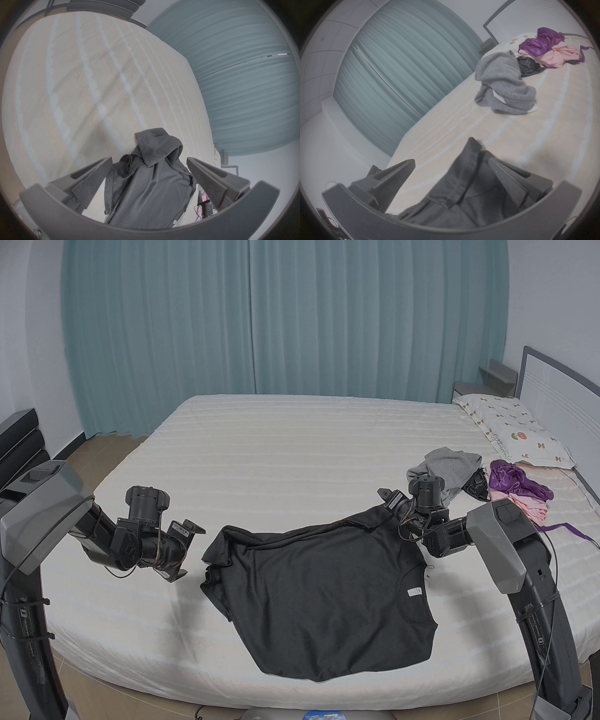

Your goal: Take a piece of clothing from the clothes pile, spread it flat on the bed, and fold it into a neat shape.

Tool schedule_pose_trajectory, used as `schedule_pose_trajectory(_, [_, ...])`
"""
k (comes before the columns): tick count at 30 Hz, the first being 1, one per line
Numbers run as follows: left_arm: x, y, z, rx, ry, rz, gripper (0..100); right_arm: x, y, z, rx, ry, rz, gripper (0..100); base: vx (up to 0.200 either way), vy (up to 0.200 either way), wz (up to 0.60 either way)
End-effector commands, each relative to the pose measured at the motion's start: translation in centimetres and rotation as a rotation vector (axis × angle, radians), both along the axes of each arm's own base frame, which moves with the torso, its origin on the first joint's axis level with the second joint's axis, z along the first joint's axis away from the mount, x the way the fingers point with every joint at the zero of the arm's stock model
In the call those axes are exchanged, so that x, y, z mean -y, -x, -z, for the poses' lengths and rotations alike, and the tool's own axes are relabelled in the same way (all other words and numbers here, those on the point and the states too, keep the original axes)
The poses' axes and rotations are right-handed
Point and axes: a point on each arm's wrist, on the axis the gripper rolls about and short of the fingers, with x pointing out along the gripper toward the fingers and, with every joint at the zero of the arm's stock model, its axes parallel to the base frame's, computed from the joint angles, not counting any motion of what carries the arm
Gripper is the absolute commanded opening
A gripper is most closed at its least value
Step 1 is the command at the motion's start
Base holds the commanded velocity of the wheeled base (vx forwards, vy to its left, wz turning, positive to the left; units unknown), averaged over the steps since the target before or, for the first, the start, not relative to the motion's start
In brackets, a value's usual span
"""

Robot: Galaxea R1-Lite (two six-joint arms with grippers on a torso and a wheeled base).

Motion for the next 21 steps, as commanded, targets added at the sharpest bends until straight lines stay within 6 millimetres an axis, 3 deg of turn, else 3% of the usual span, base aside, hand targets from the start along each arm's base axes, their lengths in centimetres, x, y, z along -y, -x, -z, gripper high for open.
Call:
schedule_pose_trajectory(1, [0.4,1.0,0.1,-0.019,-0.005,0.017,100,1.0,3.1,-3.2,-0.069,-0.018,-0.026,100,0.000,0.000,0.00])
schedule_pose_trajectory(3, [0.5,1.6,-0.4,-0.017,-0.009,0.024,100,1.3,4.2,-3.7,-0.093,-0.023,-0.042,100,0.000,0.000,0.00])
schedule_pose_trajectory(5, [0.8,2.7,-1.0,-0.022,-0.006,0.037,100,1.8,6.5,-4.1,-0.136,-0.049,-0.038,100,0.000,0.000,0.00])
schedule_pose_trajectory(15, [0.8,5.1,-0.3,-0.084,-0.013,0.045,100,3.9,15.0,-5.7,-0.189,-0.132,-0.109,100,0.000,0.000,0.00])
schedule_pose_trajectory(17, [0.9,5.3,-0.3,-0.091,-0.013,0.049,100,4.0,15.8,-5.5,-0.203,-0.130,-0.109,100,0.000,0.000,0.00])
schedule_pose_trajectory(21, [1.6,6.0,0.1,-0.087,-0.010,0.064,100,4.5,18.9,-5.1,-0.266,-0.122,-0.109,100,-0.200,0.000,0.00])
